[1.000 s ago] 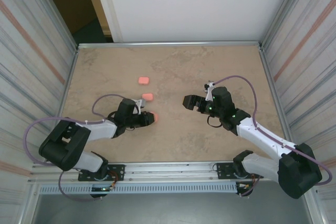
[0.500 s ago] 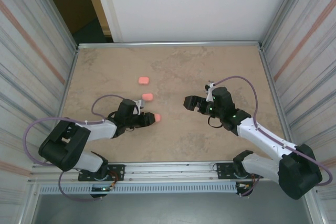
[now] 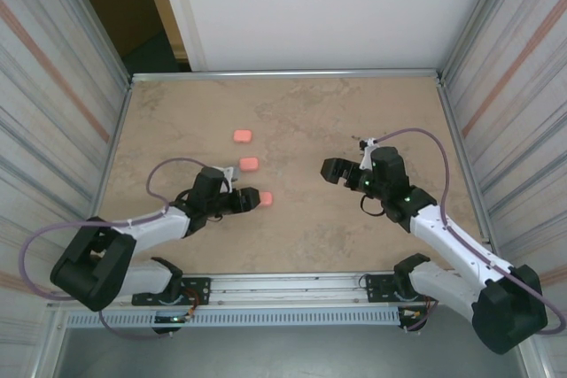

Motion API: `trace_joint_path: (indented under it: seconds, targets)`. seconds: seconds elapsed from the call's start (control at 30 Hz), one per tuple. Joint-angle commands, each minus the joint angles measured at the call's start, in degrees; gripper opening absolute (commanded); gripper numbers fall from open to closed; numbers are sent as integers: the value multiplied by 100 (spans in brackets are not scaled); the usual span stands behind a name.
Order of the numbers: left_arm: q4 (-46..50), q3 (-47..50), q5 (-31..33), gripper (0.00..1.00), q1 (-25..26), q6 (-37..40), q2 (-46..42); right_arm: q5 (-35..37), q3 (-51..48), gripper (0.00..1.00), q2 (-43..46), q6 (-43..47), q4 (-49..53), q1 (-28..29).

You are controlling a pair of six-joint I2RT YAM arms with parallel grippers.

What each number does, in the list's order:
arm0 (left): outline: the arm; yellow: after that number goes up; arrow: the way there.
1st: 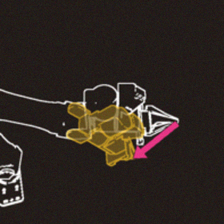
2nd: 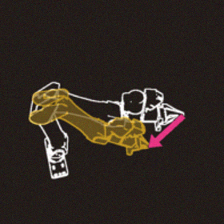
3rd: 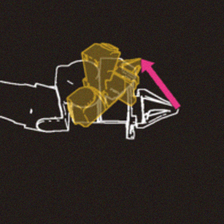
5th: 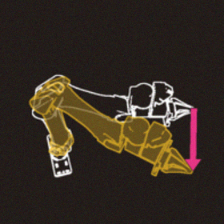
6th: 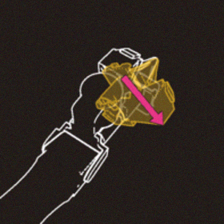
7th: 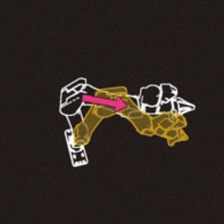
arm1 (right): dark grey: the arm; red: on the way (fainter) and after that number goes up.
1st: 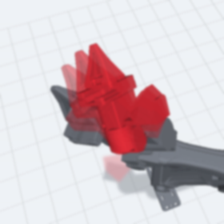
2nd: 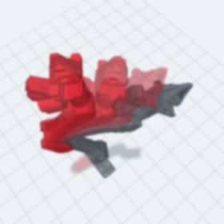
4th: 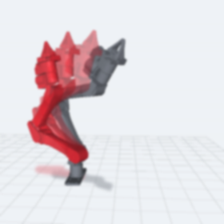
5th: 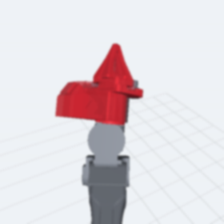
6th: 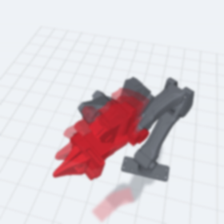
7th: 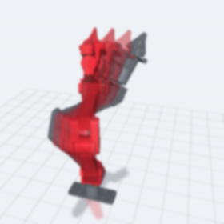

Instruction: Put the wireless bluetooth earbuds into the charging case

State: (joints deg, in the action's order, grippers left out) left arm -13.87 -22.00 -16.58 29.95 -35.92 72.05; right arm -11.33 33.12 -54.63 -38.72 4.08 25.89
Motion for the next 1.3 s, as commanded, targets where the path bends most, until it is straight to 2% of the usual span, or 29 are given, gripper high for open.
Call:
trace_joint_path:
  seconds: [0.0, 0.13, 0.3, 0.6, 0.77, 0.87, 0.93, 1.03, 1.27]
  targets:
    - [346, -155, 178, 65, -21, 329, -369, 149, 297, 99, 234, 304, 338, -177]
    - [717, -370, 371, 69, -45, 642, -767, 249, 396, 99, 500, 547, 638, -443]
    - [932, -574, 539, 74, -327, 965, -1270, 378, 424, 99, 892, 816, 840, -910]
    - [1097, -811, 835, 78, -1331, 1495, -2029, 876, 323, 99, 1358, 1487, 1057, -1820]
    - [956, -743, 1315, 81, -1865, 1713, -2402, 1158, 64, 99, 1548, 1794, 859, -2290]
    - [658, -586, 1897, 87, -1991, 1992, -2583, 1208, -187, 99, 1604, 1904, 541, -2562]
    - [420, -473, 2369, 91, -1999, 2260, -2572, 1250, -399, 99, 1589, 2082, 262, -2674]
    - [161, -393, 2984, 94, -2041, 2572, -2355, 1703, -756, 99, 1611, 2469, -144, -2747]
    - [-576, -176, 3461, 98, -2274, 3038, -1627, 1812, -1430, 99, 1484, 2768, -1144, -3051]
